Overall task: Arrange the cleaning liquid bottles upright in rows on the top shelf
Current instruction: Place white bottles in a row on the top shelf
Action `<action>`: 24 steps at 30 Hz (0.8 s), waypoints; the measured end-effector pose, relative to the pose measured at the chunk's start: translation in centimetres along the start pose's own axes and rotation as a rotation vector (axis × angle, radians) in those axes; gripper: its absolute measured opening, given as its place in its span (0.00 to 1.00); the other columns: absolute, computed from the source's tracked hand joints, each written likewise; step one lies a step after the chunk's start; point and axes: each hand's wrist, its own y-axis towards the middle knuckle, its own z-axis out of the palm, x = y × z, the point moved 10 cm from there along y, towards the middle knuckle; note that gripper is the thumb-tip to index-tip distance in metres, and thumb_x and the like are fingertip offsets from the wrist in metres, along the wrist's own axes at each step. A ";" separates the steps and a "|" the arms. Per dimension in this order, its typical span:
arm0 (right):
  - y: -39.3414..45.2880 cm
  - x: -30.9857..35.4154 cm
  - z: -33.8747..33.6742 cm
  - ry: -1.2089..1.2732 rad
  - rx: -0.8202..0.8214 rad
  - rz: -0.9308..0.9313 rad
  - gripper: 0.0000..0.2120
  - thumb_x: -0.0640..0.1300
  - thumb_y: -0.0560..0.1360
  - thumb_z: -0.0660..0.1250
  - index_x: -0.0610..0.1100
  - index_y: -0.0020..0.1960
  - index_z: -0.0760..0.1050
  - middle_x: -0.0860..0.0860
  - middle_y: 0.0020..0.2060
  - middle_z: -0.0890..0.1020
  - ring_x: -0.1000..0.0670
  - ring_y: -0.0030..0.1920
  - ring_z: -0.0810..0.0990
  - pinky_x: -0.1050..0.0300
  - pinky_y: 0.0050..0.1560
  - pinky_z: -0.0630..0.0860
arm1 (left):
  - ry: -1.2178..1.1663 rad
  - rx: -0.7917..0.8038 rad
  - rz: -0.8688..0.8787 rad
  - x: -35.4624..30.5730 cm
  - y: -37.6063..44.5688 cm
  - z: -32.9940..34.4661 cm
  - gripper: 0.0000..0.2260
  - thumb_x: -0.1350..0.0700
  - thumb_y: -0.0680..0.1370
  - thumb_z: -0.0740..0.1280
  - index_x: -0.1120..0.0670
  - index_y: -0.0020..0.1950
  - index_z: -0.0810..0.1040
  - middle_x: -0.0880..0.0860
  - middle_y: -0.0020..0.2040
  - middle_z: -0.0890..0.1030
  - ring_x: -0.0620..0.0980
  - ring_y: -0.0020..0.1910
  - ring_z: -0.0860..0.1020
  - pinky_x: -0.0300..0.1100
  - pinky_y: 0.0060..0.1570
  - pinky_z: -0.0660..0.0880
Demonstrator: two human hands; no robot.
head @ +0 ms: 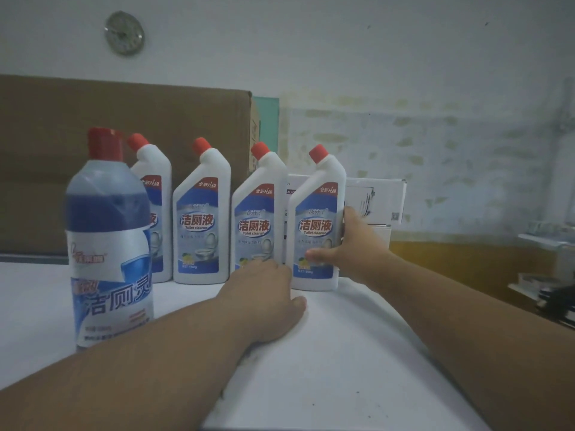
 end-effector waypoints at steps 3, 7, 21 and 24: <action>0.0 0.0 0.0 -0.014 -0.009 0.001 0.29 0.45 0.67 0.80 0.54 0.61 0.67 0.57 0.53 0.79 0.51 0.51 0.80 0.47 0.54 0.81 | 0.008 -0.019 0.005 0.0 0.1 -0.1 0.17 0.38 0.79 0.58 0.49 0.59 0.71 0.51 0.58 0.75 0.52 0.59 0.70 0.51 0.62 0.71; 0.1 0.1 0.1 -0.029 -0.002 -0.004 0.29 0.45 0.68 0.80 0.54 0.62 0.68 0.56 0.53 0.79 0.51 0.51 0.80 0.48 0.53 0.81 | 0.000 -0.010 0.006 -0.1 0.1 0.0 0.14 0.39 0.80 0.58 0.48 0.55 0.69 0.51 0.57 0.75 0.52 0.56 0.70 0.51 0.62 0.72; -1.2 1.3 -1.8 -0.360 -0.072 -0.089 0.33 0.54 0.71 0.77 0.50 0.69 0.65 0.51 0.61 0.75 0.50 0.58 0.76 0.47 0.60 0.80 | -0.020 -0.005 -0.005 -0.9 -0.8 -1.1 0.15 0.40 0.80 0.62 0.49 0.59 0.70 0.49 0.58 0.76 0.50 0.55 0.73 0.50 0.60 0.75; -2.8 4.2 -3.1 -0.433 -0.167 -0.189 0.31 0.56 0.72 0.75 0.49 0.68 0.65 0.52 0.58 0.72 0.50 0.56 0.75 0.49 0.59 0.79 | -0.107 -0.038 -0.025 -1.0 -1.6 -2.5 0.13 0.41 0.79 0.65 0.47 0.59 0.70 0.47 0.58 0.77 0.48 0.54 0.76 0.48 0.60 0.77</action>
